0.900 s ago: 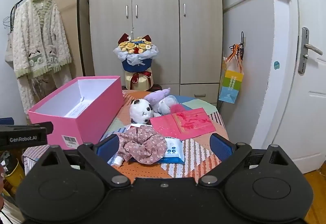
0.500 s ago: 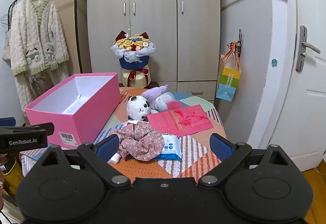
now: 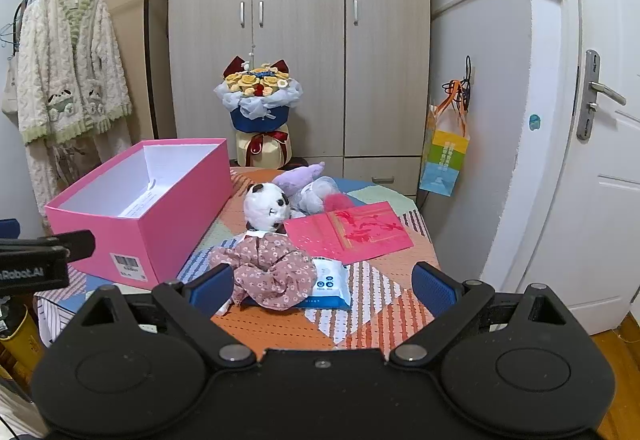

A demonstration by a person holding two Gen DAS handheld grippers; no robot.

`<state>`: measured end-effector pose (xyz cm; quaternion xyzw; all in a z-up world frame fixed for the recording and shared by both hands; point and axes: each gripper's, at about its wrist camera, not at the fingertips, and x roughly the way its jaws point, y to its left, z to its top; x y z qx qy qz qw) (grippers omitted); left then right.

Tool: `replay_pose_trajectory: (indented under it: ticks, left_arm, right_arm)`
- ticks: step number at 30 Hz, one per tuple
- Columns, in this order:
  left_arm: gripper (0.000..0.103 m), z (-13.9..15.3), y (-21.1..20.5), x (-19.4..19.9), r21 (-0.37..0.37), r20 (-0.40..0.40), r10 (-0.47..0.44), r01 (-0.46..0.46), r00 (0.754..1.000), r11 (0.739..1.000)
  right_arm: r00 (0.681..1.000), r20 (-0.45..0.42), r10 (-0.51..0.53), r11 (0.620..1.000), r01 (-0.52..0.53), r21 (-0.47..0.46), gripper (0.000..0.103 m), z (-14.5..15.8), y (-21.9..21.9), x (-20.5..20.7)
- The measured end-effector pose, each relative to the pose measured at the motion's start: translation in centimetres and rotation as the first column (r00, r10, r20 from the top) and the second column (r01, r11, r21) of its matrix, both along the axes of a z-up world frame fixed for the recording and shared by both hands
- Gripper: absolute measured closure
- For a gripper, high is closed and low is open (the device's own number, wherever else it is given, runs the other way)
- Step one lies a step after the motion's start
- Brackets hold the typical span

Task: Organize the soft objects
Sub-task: 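Move the left tool toward the pink floral scrunchie on the table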

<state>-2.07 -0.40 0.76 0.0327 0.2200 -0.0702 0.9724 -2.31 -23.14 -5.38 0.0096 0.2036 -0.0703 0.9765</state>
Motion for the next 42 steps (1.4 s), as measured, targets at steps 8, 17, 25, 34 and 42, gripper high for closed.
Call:
replay_pose_trajectory:
  ticks: [8,17,25,34,42]
  left_arm:
    - [0.0,-0.5,0.3,0.1,0.009,-0.01,0.003,-0.003,1.0,1.0]
    - [0.0,-1.2,0.2,0.5,0.012,-0.04,0.003,-0.002,0.999,1.0]
    - [0.0,-1.8,0.3,1.1,-0.004,-0.075,0.017,-0.017,0.997,1.0]
    - [0.0,-2.6,0.2,1.4,-0.012,-0.104,0.019,-0.02,0.994,1.0]
    - [0.0,-2.7,0.0,1.1,-0.006,-0.106,0.01,-0.011,0.994,1.0]
  right_arm:
    - [1.0,-0.002,0.001,1.0,-0.001,-0.002,0.005,0.1,0.0,-0.1]
    - [1.0,-0.002,0.002,1.0,-0.002,-0.02,0.005,-0.2,0.2,-0.5]
    - [1.0,0.0,0.009,1.0,-0.009,-0.024,0.005,-0.3,0.6,-0.7]
    - [1.0,0.007,0.016,0.999,-0.016,-0.039,0.005,-0.4,0.9,-0.7]
    - [1.0,-0.005,0.0,0.999,-0.001,-0.037,0.005,-0.9,0.7,-0.4]
